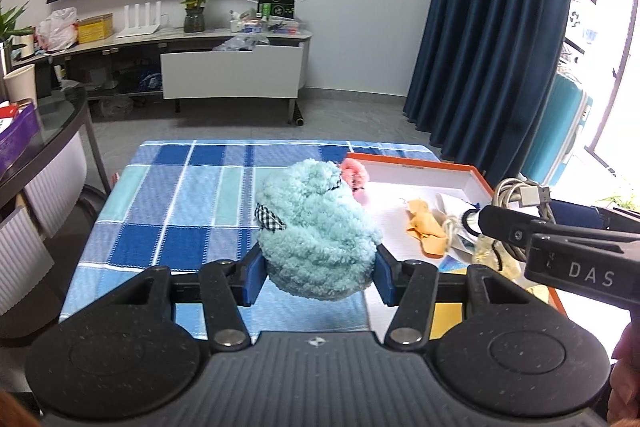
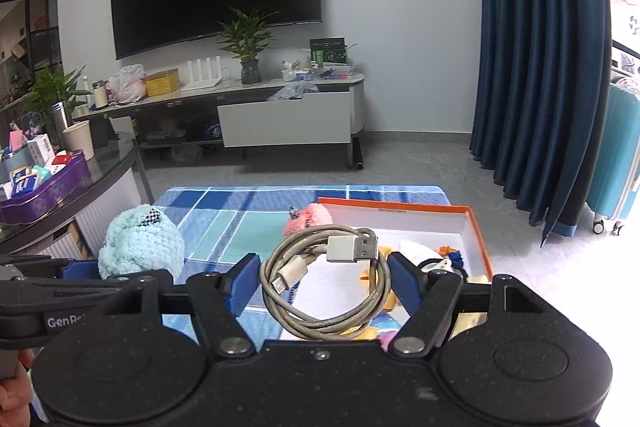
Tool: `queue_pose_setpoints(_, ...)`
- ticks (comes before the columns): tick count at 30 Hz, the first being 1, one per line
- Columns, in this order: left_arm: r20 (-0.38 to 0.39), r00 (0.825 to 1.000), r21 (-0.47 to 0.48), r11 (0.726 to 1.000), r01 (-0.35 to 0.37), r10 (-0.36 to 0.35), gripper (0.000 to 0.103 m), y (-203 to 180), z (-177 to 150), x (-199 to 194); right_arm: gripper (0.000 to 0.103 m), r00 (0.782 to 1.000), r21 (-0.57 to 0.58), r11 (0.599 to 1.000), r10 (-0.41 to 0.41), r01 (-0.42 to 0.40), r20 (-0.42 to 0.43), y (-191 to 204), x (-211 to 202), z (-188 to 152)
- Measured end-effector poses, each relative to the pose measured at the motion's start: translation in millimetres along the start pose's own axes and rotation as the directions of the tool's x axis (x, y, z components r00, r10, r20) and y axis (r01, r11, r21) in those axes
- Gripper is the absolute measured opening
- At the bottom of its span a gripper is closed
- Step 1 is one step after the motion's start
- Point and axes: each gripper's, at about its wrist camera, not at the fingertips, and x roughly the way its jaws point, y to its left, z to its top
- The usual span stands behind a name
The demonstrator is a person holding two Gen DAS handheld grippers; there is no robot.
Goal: Organize soft objects
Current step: 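Carry the blue pouch with the left tool while the right tool carries the cable over the box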
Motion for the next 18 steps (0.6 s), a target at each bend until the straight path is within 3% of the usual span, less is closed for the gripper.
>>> queue_pose_setpoints(18,-0.019,0.996,0.059,0.995,0.083,-0.082,0.054,-37,1,16,0.084,0.996,0.048,0.995,-0.093,0.093,0.011,-48,-4,4)
